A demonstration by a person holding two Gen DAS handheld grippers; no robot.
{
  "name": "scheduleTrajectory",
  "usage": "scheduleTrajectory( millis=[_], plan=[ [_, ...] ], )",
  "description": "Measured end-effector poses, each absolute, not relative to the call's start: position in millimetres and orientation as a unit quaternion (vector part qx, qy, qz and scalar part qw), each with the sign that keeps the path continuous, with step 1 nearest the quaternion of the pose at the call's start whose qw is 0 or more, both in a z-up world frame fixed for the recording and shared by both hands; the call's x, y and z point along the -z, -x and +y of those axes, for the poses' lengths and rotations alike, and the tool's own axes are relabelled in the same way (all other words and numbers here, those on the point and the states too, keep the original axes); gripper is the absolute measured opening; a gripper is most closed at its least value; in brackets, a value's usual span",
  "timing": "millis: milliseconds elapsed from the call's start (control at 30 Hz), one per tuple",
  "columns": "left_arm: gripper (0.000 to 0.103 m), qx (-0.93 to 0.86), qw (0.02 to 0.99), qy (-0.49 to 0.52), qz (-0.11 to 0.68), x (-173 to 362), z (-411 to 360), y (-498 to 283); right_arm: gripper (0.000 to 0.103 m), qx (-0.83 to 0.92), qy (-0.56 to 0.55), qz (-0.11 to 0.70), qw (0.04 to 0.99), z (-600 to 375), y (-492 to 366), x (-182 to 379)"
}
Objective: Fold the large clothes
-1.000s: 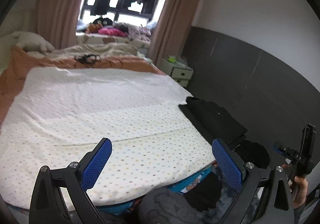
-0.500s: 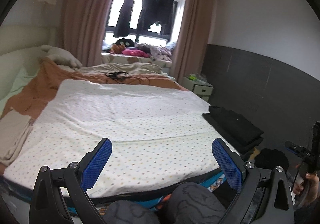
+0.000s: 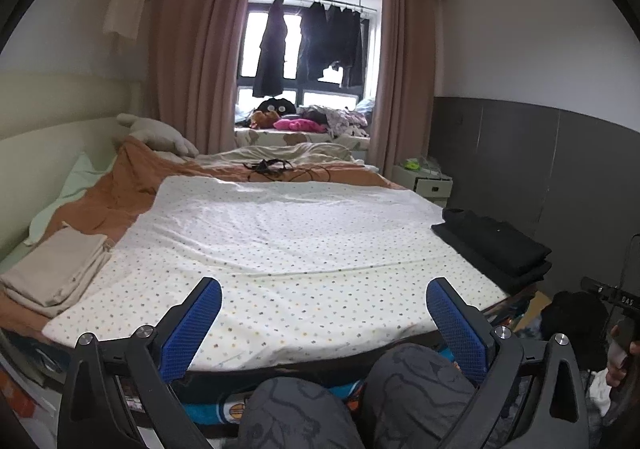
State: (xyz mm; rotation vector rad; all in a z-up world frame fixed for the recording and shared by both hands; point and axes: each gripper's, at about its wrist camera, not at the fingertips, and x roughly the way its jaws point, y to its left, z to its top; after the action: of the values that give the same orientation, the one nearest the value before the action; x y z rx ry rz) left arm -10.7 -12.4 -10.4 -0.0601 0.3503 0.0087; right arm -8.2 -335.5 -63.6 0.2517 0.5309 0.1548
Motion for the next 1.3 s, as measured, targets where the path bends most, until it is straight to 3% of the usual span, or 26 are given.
scheduleTrajectory(
  millis=[1300],
  plan=[
    [0.103,-0.016,0.985,0.028,0.171,14.7,-21.8,42.0,0.103,-0.072,-0.109,0.258,0.957,-313.4,21.4,53.7]
  ],
)
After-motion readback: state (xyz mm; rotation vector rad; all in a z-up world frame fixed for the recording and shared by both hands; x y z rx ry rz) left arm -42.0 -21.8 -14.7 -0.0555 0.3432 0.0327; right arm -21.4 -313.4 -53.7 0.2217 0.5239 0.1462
